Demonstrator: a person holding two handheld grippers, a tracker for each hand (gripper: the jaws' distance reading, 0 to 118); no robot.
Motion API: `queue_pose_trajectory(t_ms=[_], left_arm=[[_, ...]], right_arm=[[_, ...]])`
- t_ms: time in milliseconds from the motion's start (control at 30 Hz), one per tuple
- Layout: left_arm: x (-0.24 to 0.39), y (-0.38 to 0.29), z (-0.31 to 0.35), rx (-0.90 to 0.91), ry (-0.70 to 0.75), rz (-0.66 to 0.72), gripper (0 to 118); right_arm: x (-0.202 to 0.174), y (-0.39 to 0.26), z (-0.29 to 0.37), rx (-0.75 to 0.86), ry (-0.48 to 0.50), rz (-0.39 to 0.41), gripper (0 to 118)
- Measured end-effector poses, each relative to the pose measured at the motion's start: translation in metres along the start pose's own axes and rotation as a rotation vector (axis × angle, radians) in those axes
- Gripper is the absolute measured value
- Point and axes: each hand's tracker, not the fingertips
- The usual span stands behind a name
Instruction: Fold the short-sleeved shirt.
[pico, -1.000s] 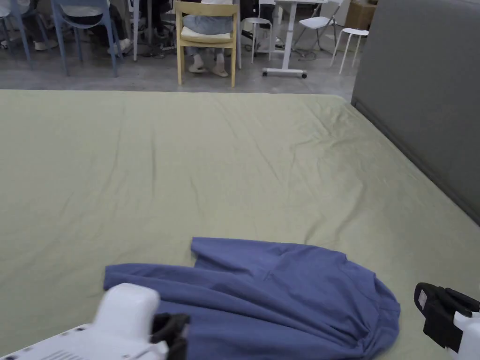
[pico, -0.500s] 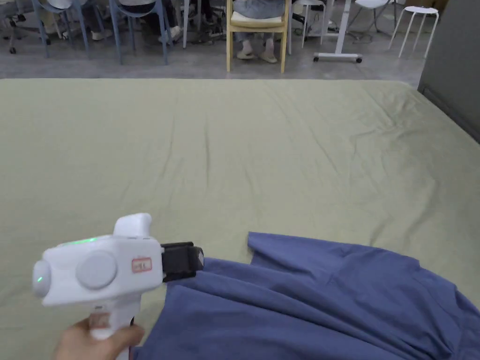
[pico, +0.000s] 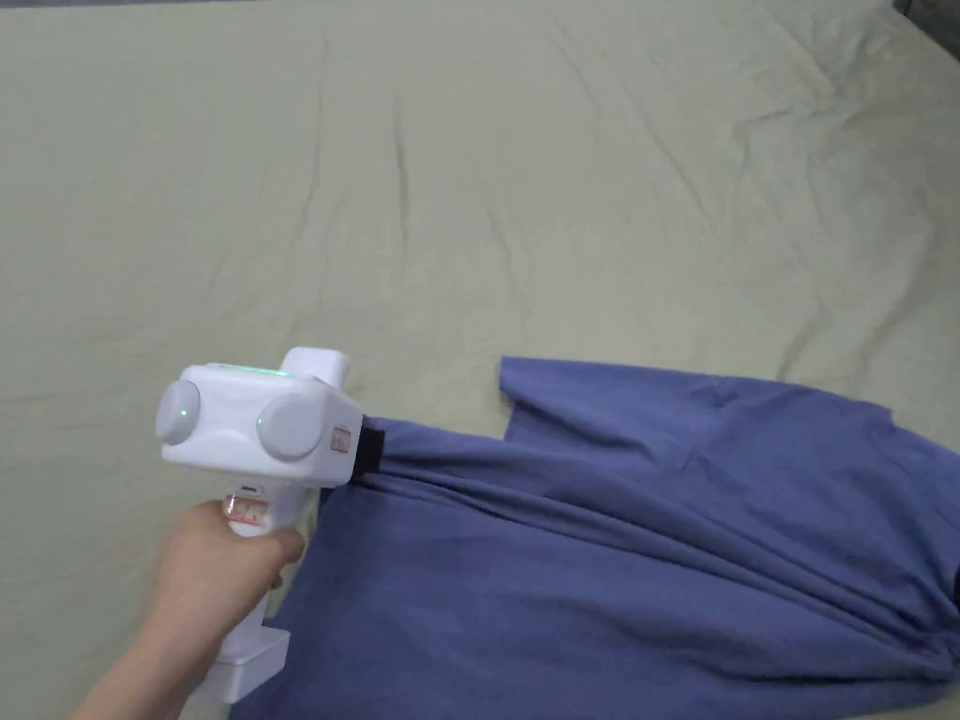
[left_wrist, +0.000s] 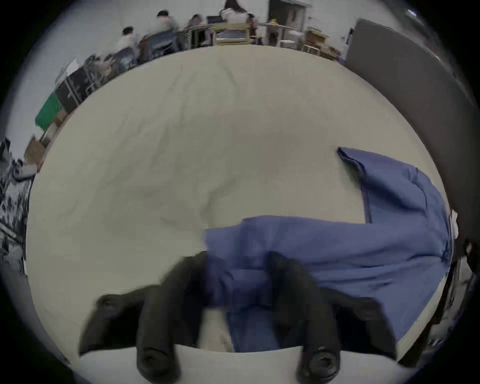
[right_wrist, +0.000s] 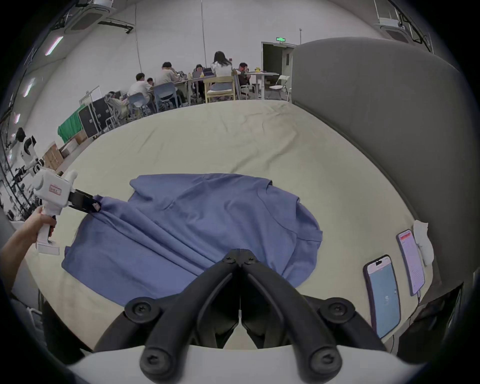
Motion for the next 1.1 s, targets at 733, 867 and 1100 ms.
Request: queue_pose_trajectory(t_ms=[733, 867, 1100], left_arm=[[0.023, -0.017, 0.089, 0.15, -0.148, 0.083, 7], [0.018, -0.016, 0.075, 0.13, -0.148, 0.094, 7], [0.025, -0.021, 0.094, 0.166, -0.147, 0.125, 7]], right_arm=[[0.112, 0.037, -0.119, -0.383, -0.054, -0.143, 80], [0.101, 0.038, -0.13, -0.383, -0.084, -0.086, 40], [0.081, 0.039, -0.091, -0.244, -0.072, -0.025, 13]])
